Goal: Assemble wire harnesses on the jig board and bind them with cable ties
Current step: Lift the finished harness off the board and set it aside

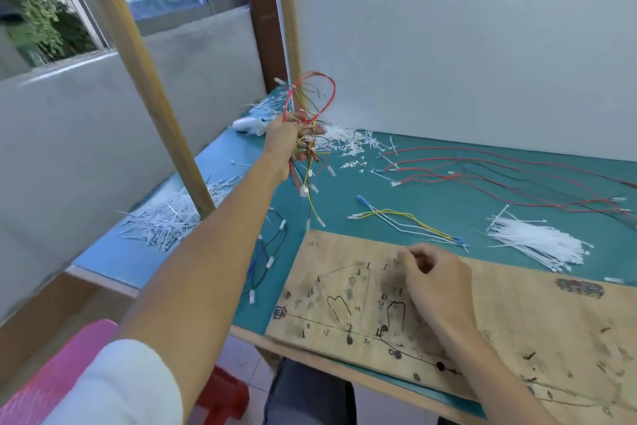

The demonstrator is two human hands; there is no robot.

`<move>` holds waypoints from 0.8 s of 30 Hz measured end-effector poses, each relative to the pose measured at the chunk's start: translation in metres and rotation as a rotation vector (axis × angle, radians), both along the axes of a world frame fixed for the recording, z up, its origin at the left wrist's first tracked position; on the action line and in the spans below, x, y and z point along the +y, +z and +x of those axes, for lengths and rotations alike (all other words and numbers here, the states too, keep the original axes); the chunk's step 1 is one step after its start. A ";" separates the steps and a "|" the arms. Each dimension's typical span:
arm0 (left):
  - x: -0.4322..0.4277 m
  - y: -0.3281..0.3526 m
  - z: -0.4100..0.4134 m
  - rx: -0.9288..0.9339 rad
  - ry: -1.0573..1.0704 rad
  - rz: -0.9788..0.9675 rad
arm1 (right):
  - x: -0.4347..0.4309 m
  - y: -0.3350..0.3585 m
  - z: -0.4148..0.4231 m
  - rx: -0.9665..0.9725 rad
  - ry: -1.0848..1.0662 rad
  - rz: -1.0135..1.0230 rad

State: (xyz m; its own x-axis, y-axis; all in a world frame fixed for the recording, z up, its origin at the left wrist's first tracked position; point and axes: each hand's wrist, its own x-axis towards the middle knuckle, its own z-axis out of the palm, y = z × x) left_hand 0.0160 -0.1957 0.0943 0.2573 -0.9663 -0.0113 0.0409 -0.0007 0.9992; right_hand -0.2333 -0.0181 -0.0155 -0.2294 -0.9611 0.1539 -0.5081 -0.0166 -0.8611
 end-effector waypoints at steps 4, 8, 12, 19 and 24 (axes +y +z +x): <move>-0.025 -0.030 0.016 -0.107 -0.011 0.107 | -0.003 -0.005 0.004 0.046 -0.002 -0.023; -0.044 -0.057 0.026 -0.293 -0.030 0.155 | -0.005 -0.008 0.007 0.041 -0.022 -0.004; -0.059 -0.076 0.031 -0.603 0.019 0.159 | -0.008 -0.009 0.008 0.024 -0.031 0.016; -0.063 -0.087 0.026 -1.154 0.271 0.080 | -0.009 -0.009 0.008 -0.022 -0.028 0.046; -0.046 -0.080 0.017 -1.183 0.203 -0.216 | -0.009 -0.010 0.006 -0.049 -0.021 0.051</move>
State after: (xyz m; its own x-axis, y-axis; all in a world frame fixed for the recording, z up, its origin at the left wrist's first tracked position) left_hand 0.0334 -0.2422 0.0144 0.1466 -0.8605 0.4880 -0.9143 0.0705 0.3988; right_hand -0.2270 -0.0270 -0.0255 -0.2555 -0.9624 0.0926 -0.4649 0.0384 -0.8845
